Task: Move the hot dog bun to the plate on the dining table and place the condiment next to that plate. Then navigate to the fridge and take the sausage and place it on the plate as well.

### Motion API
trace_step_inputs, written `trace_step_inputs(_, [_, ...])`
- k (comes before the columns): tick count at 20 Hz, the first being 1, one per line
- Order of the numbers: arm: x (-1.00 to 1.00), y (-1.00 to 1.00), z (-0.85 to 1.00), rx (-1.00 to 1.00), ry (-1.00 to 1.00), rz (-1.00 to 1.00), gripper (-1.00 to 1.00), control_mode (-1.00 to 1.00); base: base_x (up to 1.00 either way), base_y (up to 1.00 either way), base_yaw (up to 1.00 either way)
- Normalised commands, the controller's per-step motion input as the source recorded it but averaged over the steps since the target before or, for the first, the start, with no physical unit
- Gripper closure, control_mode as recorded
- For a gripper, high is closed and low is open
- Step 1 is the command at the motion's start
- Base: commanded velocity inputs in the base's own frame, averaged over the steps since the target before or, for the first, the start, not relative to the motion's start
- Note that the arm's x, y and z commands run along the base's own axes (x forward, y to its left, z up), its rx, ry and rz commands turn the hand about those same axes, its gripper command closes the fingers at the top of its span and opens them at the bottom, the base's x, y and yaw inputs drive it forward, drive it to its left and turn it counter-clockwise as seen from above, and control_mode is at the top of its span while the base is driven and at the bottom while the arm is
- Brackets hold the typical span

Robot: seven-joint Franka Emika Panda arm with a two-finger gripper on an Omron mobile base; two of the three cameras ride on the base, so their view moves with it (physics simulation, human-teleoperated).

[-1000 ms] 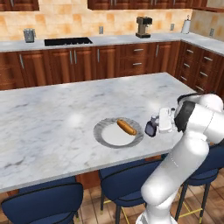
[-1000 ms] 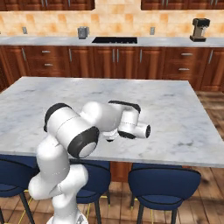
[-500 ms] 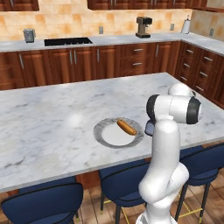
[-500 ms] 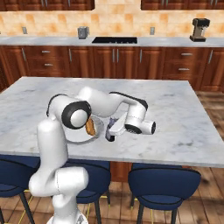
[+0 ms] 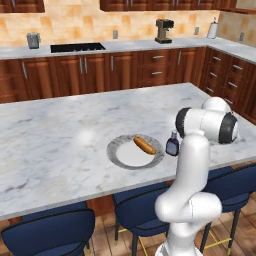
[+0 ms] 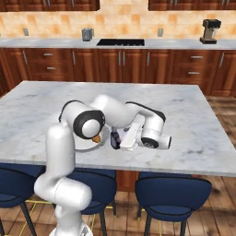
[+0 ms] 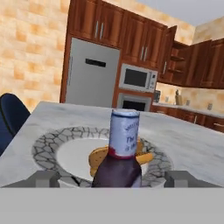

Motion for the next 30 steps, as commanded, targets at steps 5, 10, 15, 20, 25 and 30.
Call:
trace_step_inputs(5, [-0.09, 0.07, 0.45, -0.10, -0.08, -0.01, -1.00, -1.00, 0.00, 0.00, 0.00])
trace_step_inputs(10, [-0.38, 0.02, 1.00, -0.13, -0.08, -0.01, -1.00, -1.00, 0.00, 0.00, 0.00])
trace_step_inputs(15, [-0.88, 0.36, 1.00, -0.13, -0.09, 0.00, -1.00, -1.00, 0.00, 0.00, 0.00])
trace_step_inputs(20, [-0.84, 0.96, 1.00, -0.26, -0.07, -0.06, -1.00, -1.00, 0.00, 0.00, 0.00])
trace_step_inputs(25, [-0.58, 1.00, 1.00, -0.11, 0.00, -0.21, -1.00, -1.00, 0.00, 0.00, 0.00])
trace_step_inputs(30, [-0.52, 0.90, 0.51, -0.01, 0.28, -0.43, -1.00, -1.00, 0.00, 0.00, 0.00])
